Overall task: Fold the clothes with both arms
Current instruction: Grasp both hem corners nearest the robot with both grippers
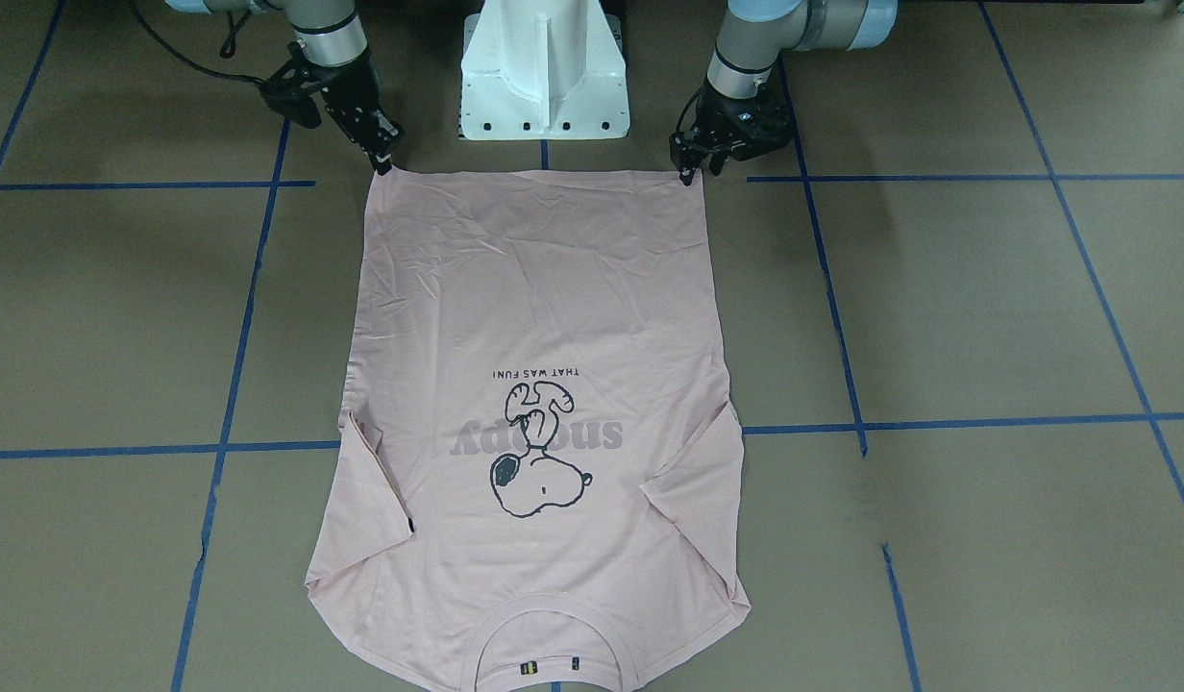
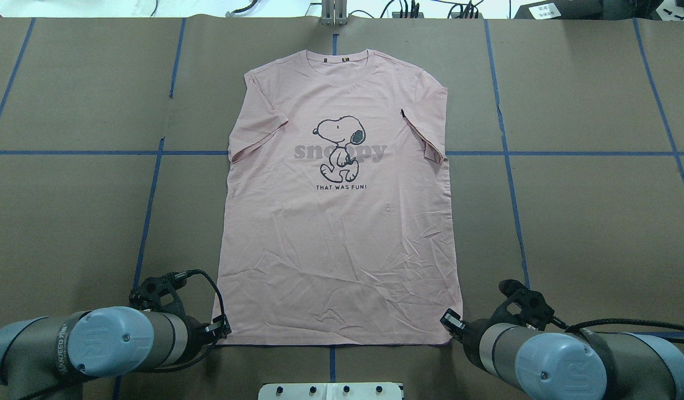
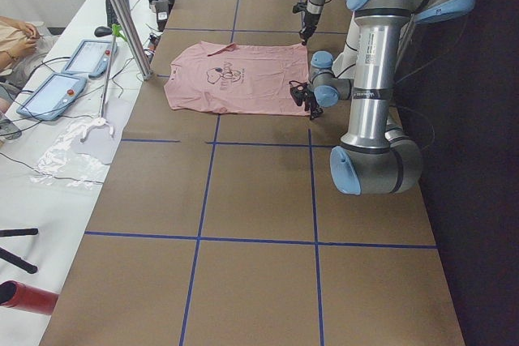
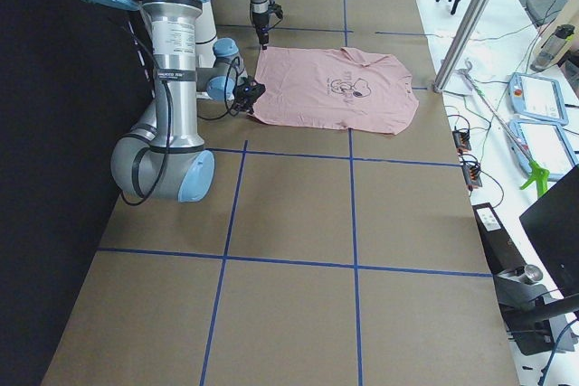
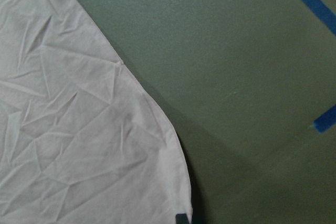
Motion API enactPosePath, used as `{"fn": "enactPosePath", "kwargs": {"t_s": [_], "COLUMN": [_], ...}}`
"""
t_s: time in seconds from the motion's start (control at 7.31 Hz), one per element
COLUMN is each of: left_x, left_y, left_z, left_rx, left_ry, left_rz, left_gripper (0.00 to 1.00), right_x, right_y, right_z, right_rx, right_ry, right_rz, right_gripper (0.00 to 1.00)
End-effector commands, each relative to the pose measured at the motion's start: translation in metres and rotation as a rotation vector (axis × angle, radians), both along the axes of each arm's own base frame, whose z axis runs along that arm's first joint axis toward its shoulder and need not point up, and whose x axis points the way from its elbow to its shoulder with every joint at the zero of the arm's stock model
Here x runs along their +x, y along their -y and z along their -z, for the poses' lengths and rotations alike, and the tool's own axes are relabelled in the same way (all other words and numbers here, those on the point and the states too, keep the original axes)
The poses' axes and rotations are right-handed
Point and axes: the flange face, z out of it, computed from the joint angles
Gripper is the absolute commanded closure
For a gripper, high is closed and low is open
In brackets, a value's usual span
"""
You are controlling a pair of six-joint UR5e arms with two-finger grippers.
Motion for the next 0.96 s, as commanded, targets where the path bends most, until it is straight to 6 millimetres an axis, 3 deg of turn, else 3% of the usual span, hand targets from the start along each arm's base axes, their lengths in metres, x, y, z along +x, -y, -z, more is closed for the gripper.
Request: {"fn": "enactPosePath", "kwargs": {"t_s": [0.0,0.14,0.27,0.55,0.68,0.82], "left_x": [0.002,0.0,0.0,0.0,-0.006,-0.011], "left_y": [0.0,-0.001,-0.001,-0.002,-0.008,-0.032], "left_z": [0.0,0.005,0.005,0.01,0.025,0.041], "left_rx": [-0.001,0.0,-0.001,-0.005,-0.021,-0.038], "left_ry": [0.002,-0.01,-0.011,-0.022,-0.051,-0.058], "left_rz": [-0.001,-0.002,-0.003,-0.003,0.0,-0.029], "left_gripper": [0.54,0.94,1.0,1.0,1.0,1.0], "right_x": [0.0,0.0,0.001,0.002,0.003,0.005], "right_y": [0.0,0.0,0.0,0.0,0.0,0.0], "right_z": [0.0,0.001,0.002,0.001,0.002,0.005], "right_rx": [-0.001,-0.001,-0.001,-0.001,-0.001,0.0], "right_ry": [0.0,0.002,0.005,0.003,0.005,0.011], "right_rz": [0.0,0.0,0.0,0.0,0.0,0.0], "right_gripper": [1.0,1.0,1.0,1.0,1.0,1.0]}}
